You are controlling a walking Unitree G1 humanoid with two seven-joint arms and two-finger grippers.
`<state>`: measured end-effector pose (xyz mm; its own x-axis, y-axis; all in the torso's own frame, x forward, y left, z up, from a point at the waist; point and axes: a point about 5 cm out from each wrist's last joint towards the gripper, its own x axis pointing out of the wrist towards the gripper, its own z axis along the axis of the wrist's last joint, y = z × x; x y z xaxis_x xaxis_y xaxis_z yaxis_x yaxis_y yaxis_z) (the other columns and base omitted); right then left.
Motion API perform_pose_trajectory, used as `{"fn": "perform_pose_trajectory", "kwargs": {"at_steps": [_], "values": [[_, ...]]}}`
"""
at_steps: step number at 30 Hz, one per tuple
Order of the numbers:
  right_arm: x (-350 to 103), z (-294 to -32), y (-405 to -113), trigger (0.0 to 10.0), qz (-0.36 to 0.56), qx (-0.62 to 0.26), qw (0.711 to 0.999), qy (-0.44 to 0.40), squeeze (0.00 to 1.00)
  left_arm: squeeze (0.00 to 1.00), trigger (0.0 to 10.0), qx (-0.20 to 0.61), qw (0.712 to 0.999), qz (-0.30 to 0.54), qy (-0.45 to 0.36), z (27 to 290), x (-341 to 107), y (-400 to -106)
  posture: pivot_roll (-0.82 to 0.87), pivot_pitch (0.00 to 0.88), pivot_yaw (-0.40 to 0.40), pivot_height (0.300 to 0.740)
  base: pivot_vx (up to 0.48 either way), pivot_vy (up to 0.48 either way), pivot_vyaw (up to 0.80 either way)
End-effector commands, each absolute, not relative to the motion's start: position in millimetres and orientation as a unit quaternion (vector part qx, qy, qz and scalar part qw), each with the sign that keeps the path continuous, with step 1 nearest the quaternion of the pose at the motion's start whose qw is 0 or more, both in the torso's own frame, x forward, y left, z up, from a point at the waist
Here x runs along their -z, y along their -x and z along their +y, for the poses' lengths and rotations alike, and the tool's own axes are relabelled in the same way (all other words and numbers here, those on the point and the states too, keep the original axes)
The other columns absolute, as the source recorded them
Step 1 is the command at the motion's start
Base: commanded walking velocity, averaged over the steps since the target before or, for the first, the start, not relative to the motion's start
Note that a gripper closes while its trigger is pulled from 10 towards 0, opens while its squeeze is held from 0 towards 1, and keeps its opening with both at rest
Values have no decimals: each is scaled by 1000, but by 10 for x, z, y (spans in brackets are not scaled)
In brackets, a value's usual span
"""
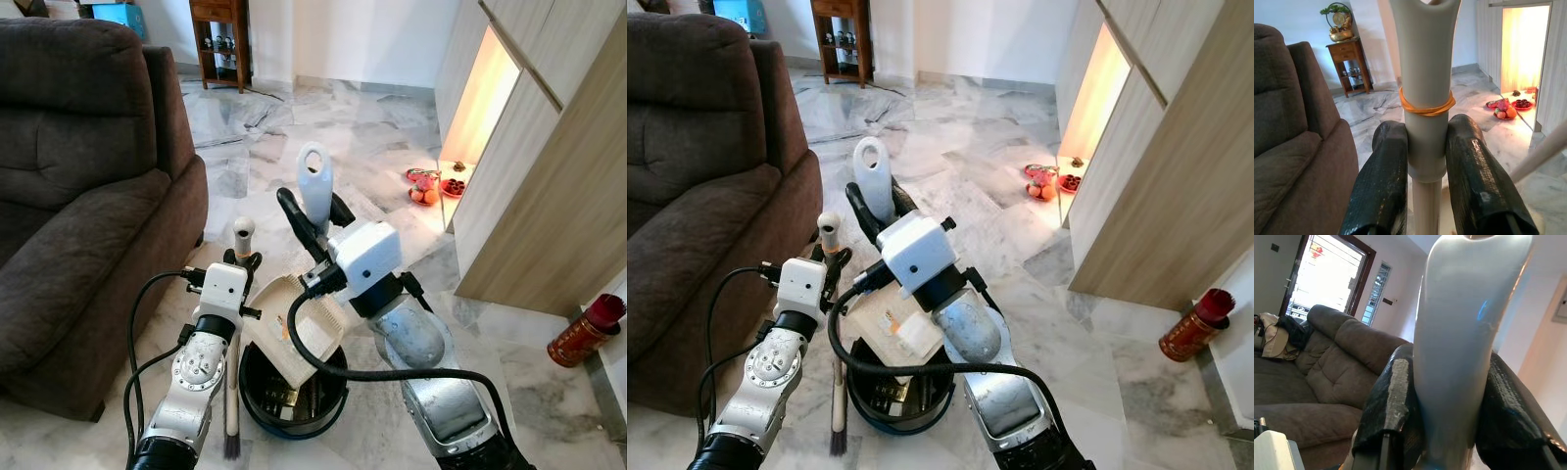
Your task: Sweep floor
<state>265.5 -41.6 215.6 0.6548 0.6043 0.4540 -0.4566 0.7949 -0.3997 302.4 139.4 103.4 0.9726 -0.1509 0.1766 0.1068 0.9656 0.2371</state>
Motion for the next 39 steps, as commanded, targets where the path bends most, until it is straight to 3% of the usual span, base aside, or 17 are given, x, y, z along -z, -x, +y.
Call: {"fn": "perform_pose_trajectory", "kwargs": {"at_steps": [1,4,13,22,29,39], "values": [[-2322,-381,-2550,10000,-350,-304,872,157,0,0,10000,68,984,-123,-113,1373,-1123,-3045,100,0,-29,740,0,0,0],[-2228,-326,-2519,10000,-345,-324,860,191,0,0,10000,70,984,-123,-112,1357,-1121,-3047,105,0,-30,740,0,0,0],[-2212,-382,-2601,10000,-343,-296,865,214,0,0,10000,67,984,-124,-113,1370,-1125,-3044,109,0,-35,740,0,0,0],[-2429,-845,-2951,10000,-358,-122,902,206,0,0,10000,67,983,-126,-112,1368,-1129,-3048,107,0,-36,740,0,0,0],[-2074,-1179,-3154,10000,-281,-36,935,213,0,0,10000,69,983,-128,-112,1379,-1129,-3030,113,0,-41,740,0,0,0],[-1699,-1579,-3281,10000,-204,58,956,201,0,0,10000,68,983,-124,-116,1424,-1106,-2997,121,0,-39,740,0,0,0]]}}
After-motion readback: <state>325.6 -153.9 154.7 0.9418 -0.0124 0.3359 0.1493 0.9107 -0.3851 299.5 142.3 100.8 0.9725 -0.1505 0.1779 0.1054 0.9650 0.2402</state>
